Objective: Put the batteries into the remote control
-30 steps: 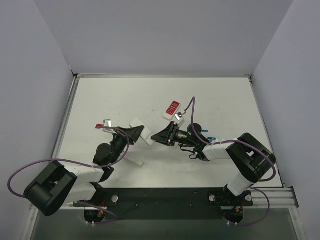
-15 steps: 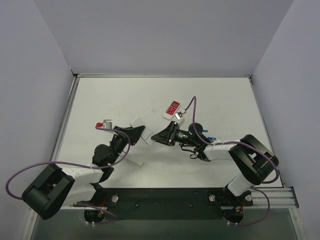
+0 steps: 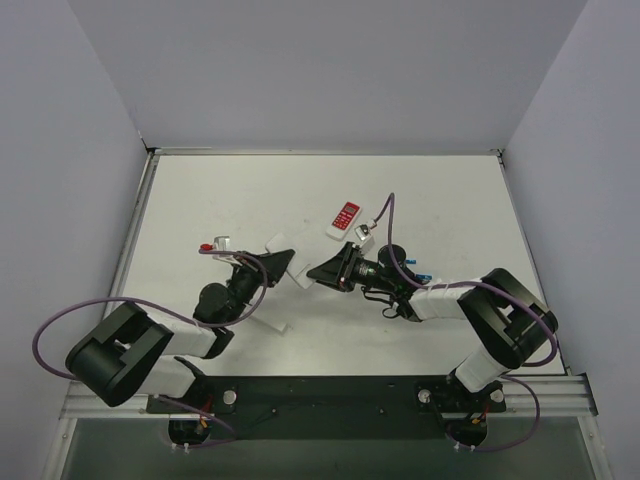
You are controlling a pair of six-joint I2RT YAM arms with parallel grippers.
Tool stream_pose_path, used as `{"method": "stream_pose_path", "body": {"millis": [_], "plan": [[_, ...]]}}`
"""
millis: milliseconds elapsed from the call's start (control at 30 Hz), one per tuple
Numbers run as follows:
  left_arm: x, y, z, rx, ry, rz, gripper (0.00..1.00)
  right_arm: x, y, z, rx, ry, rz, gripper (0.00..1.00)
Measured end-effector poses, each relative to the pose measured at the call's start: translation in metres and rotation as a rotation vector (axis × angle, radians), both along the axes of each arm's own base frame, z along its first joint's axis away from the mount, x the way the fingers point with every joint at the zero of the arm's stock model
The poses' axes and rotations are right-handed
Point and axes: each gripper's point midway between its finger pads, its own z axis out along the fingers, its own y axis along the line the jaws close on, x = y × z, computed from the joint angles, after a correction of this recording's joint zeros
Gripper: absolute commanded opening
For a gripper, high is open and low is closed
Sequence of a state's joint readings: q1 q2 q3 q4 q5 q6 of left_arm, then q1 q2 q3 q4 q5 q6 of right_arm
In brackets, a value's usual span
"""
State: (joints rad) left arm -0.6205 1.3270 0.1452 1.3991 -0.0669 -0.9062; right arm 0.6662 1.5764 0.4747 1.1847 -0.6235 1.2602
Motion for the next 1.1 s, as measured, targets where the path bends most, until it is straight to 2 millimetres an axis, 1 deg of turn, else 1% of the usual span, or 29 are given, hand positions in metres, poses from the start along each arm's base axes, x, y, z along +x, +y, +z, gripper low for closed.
{"method": "stream_pose_path", "body": {"millis": [100,233,333,433,500,533,600,633,767,833,900,967,1100], "plan": [[0.005,-0.003,-0.012,-0.01,0.045,0.002,0.0,0.003,-0.003,-0.008,-0.019,0.02,-0.02,0.17],[0.011,-0.007,-0.035,0.003,0.118,0.006,0.0,0.007,-0.006,-0.029,-0.056,0.068,-0.038,0.17],[0.017,-0.012,-0.059,0.024,0.183,0.005,0.0,0.01,-0.01,-0.049,-0.084,0.122,-0.05,0.18],[0.022,-0.017,-0.085,0.065,0.242,0.0,0.0,0.011,-0.014,-0.074,-0.113,0.198,-0.063,0.18],[0.025,-0.018,-0.102,0.111,0.269,0.004,0.0,0.01,-0.017,-0.09,-0.13,0.249,-0.067,0.2],[0.026,-0.019,-0.11,0.141,0.28,0.005,0.0,0.01,-0.017,-0.096,-0.136,0.268,-0.071,0.2],[0.023,-0.018,-0.131,0.205,0.319,0.001,0.0,0.009,-0.017,-0.1,-0.132,0.283,-0.064,0.21],[0.022,-0.019,-0.134,0.203,0.328,-0.002,0.0,0.009,-0.016,-0.1,-0.128,0.283,-0.061,0.22],[0.03,-0.024,-0.131,0.217,0.302,-0.004,0.0,0.01,-0.014,-0.098,-0.11,0.271,-0.051,0.22],[0.034,-0.026,-0.131,0.219,0.294,-0.003,0.0,0.012,-0.015,-0.101,-0.111,0.277,-0.056,0.21],[0.036,-0.027,-0.13,0.222,0.285,-0.002,0.0,0.012,-0.017,-0.107,-0.119,0.291,-0.062,0.18],[0.038,-0.025,-0.13,0.229,0.276,0.004,0.0,0.013,-0.019,-0.112,-0.125,0.303,-0.069,0.13],[0.046,-0.015,-0.129,0.236,0.266,0.035,0.0,0.015,-0.021,-0.113,-0.125,0.307,-0.077,0.09]]}}
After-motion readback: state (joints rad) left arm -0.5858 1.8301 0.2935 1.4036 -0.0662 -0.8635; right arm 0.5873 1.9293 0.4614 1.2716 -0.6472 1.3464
